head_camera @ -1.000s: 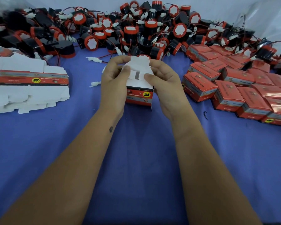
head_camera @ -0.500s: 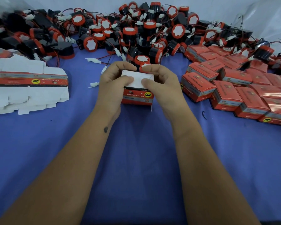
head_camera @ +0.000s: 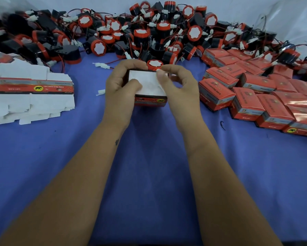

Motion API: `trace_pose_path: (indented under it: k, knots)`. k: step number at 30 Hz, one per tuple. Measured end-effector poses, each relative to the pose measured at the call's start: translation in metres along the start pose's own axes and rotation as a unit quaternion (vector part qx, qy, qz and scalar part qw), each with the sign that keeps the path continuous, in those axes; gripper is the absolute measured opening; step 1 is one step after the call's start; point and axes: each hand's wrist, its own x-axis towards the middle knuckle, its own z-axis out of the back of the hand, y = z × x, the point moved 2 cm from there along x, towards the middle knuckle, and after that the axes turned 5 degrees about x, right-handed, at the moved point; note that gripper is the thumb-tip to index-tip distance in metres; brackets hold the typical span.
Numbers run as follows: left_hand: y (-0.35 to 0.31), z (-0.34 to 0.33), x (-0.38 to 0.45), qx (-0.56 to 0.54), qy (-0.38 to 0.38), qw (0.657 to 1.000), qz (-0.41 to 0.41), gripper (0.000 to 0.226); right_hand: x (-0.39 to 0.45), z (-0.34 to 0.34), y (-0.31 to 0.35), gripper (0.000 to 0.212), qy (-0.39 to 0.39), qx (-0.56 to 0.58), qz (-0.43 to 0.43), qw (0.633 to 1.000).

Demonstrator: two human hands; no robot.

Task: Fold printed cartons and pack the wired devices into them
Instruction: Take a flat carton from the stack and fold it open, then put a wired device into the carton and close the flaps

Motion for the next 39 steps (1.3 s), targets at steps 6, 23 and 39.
trace_pose_path:
  k: [6,23,39]
  knots:
    - [-0.008,-0.01,-0.005,0.078,-0.005,0.997,-0.023,0.044,0.002,-0.003,-0.007,0.041,0.044,0.046,-0.146,0.987]
    - [0.038,0.031,0.014,0.093,-0.138,0.969,0.185,0.043,0.016,0.023,-0.031,0.035,-0.04,-0.055,-0.158,0.985]
    - [0.034,0.019,0.016,-0.046,-0.145,0.965,0.212,0.031,0.054,-0.022,-0.016,0.04,0.073,-0.377,0.01,0.923]
